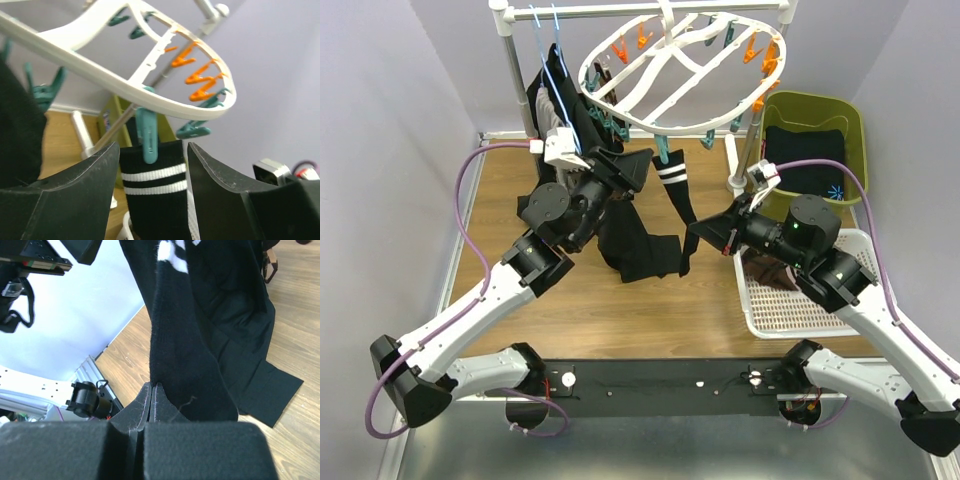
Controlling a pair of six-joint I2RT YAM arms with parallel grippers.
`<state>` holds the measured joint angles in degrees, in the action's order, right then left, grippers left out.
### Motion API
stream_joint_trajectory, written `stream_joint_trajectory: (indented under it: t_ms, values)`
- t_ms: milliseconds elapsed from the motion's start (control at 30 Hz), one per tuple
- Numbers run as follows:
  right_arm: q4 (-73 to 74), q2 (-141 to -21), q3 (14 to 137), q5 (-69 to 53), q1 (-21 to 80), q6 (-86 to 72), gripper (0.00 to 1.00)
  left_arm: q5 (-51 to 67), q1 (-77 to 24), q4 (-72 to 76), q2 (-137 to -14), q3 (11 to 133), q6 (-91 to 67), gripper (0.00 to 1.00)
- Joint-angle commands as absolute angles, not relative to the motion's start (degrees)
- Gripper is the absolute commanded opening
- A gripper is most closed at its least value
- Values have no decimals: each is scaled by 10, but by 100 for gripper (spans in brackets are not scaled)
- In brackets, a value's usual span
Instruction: Remove the socks clipped to the hanger
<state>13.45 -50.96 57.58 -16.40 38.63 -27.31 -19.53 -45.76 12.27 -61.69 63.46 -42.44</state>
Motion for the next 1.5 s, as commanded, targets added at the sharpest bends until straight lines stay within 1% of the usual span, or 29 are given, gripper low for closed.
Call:
stream_joint_trajectory:
  t_ms: [0, 167, 400, 467, 567, 600, 667, 700, 800, 933, 1067, 1167, 1200, 1300, 1467]
  values:
    - [164, -496, 599, -166, 387, -258, 1, -48, -431, 233, -621, 614, -397, 66]
    - [164, -494, 605, -168, 387, -255, 1, 18, -425, 250, -636, 609, -403, 66]
    - [134, -492, 590, -208, 387, -249, 1, -24, -425, 222, -650, 618, -400, 66]
    - [130, -490, 586, -214, 387, -243, 1, -32, -425, 186, -656, 633, -402, 63]
    - [127, -492, 581, -210, 386, -239, 1, -14, -425, 165, -657, 631, -406, 62]
    - [127, -493, 581, -211, 388, -238, 1, 22, -425, 168, -650, 613, -403, 62]
    - [125, -498, 580, -214, 387, -240, 1, 58, -425, 190, -638, 586, -398, 63]
    - [122, -501, 579, -217, 386, -242, 1, 92, -425, 201, -622, 553, -395, 64]
    - [107, -505, 574, -224, 387, -253, 1, 139, -425, 235, -582, 496, -389, 68]
    - [102, -512, 572, -214, 387, -276, 1, 163, -425, 234, -538, 454, -368, 71]
    - [103, -523, 582, -173, 387, -317, 1, 190, -431, 240, -520, 422, -360, 71]
    - [91, -532, 582, -160, 387, -345, 1, 159, -458, 243, -530, 409, -364, 71]
    - [89, -533, 584, -157, 387, -352, 1, 121, -485, 243, -540, 406, -372, 71]
    - [88, -537, 588, -142, 387, -368, 1, 61, -548, 254, -575, 413, -360, 72]
    - [97, -532, 592, -140, 387, -380, 1, 4, -585, 258, -615, 420, -357, 72]
